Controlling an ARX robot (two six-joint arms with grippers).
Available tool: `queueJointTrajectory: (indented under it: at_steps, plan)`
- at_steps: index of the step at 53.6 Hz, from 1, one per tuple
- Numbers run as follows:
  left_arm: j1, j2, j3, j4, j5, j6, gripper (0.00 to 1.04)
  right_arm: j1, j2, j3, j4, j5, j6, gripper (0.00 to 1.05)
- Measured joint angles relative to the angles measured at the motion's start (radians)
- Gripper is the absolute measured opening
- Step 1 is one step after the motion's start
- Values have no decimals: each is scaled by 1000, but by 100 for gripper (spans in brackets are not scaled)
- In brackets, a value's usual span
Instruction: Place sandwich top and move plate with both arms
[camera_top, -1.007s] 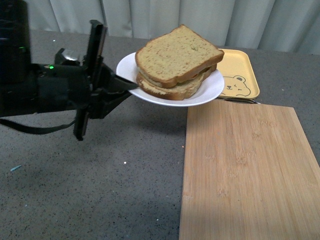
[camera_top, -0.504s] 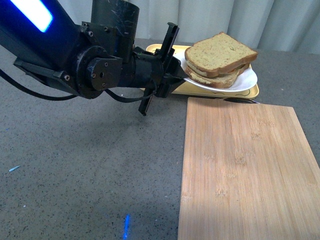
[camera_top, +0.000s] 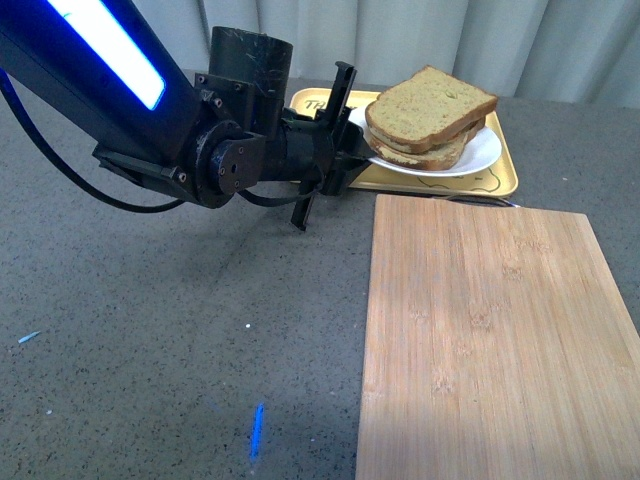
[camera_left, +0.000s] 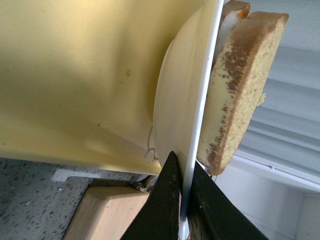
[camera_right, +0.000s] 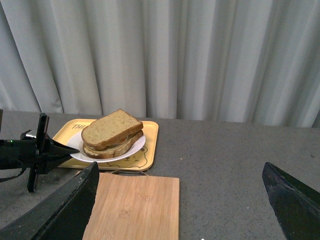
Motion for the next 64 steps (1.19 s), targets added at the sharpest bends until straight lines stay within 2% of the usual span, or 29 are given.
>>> queueJointTrajectory:
  at_steps: [4,8,20,28,30,31,33,35,36,40,43,47,58,60,64]
  plan:
    - [2,0,0,2,1,-1,8,0,0,0,0,0,0,95]
    - [6,-7,-11,18,-3,7,26,0,0,0,0,0,0,95]
    - [19,-110,-160,48,-20,84,60,0,0,0,0,0,0,95]
    - [28,-237,-281,32,-106,212,83,0,0,0,0,0,0,95]
    - [29,-270,-310,23,-139,259,88,0,0,0,0,0,0,95]
    - [27,-281,-334,47,-197,316,89,0,0,0,0,0,0,95]
    - [23,-299,-381,154,-326,420,84,0,0,0,0,0,0,95]
    - [23,-318,-454,323,-500,610,77,0,0,0,0,-1,0,95]
    - [24,-325,-474,360,-533,631,75,0,0,0,0,-1,0,95]
    - [41,-388,-624,573,-699,912,63,0,0,0,0,0,0,95]
    - [68,-459,-734,671,-718,1111,52,0,0,0,0,0,0,95]
    - [100,-548,-840,716,-705,1231,39,0,0,0,0,0,0,95]
    - [160,-723,-1073,740,-647,1329,7,0,0,0,0,0,0,95]
    - [168,-749,-1104,740,-637,1333,4,0,0,0,0,0,0,95]
    - [185,-816,-1169,740,-620,1345,4,0,0,0,0,0,0,95]
